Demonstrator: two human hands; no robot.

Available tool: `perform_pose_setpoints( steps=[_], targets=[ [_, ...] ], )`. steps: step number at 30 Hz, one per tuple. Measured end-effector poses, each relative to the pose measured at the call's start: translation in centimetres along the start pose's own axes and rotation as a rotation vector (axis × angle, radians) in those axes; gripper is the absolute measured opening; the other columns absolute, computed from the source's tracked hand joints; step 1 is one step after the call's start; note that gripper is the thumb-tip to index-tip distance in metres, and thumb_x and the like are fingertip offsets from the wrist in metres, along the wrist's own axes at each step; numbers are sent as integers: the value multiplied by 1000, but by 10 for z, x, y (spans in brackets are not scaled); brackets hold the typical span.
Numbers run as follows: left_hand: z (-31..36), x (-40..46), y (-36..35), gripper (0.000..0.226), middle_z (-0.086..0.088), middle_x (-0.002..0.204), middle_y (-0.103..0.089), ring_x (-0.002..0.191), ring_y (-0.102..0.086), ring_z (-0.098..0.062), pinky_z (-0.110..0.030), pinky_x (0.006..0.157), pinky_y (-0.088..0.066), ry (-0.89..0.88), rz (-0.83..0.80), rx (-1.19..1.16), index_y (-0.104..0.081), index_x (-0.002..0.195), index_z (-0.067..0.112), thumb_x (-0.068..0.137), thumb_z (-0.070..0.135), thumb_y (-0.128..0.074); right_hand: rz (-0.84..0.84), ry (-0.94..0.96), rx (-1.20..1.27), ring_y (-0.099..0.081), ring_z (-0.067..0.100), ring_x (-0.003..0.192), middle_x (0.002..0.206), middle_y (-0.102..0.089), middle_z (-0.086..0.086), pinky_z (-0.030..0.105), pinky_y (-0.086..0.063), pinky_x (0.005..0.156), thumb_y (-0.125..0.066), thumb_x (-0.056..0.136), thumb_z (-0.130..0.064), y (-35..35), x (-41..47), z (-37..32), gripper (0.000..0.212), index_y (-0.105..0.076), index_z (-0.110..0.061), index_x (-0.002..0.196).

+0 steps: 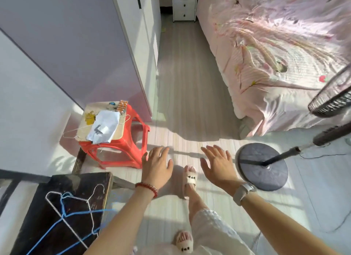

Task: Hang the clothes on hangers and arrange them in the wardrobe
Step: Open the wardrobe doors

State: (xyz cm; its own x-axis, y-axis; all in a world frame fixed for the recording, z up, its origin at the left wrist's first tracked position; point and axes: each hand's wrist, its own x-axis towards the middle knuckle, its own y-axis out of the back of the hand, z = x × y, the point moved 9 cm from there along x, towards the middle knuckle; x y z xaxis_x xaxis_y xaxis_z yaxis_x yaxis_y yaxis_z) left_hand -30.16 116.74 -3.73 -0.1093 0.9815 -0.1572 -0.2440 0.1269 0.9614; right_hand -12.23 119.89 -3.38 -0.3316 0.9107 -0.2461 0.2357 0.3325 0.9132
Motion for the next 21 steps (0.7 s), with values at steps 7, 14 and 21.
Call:
perform_pose_setpoints(
  steps=[7,14,21],
  targets=[
    [-9,211,44,45,8,137,-43,128,-36,-13,-36,104,-22,-19,31,112,-39,134,24,91,37,-39,19,-11,6,-22,18,138,144,-37,-2,48,-15,114,-33,95,-37,55,205,21,45,-36,-22,137],
    [-8,377,87,44,4,137,-43,127,-37,-15,-37,106,-26,-32,17,56,-41,134,20,91,30,-41,21,-12,20,-25,16,135,140,-41,-5,45,-18,112,-33,94,-34,117,366,28,41,-40,-22,133],
    [-11,543,94,46,6,140,-39,130,-32,-12,-37,109,-23,-27,-1,37,-37,136,23,92,34,-40,10,-32,-5,-23,16,136,141,-39,-5,44,-19,111,-33,95,-35,159,521,51,42,-38,-22,134]
  ],
)
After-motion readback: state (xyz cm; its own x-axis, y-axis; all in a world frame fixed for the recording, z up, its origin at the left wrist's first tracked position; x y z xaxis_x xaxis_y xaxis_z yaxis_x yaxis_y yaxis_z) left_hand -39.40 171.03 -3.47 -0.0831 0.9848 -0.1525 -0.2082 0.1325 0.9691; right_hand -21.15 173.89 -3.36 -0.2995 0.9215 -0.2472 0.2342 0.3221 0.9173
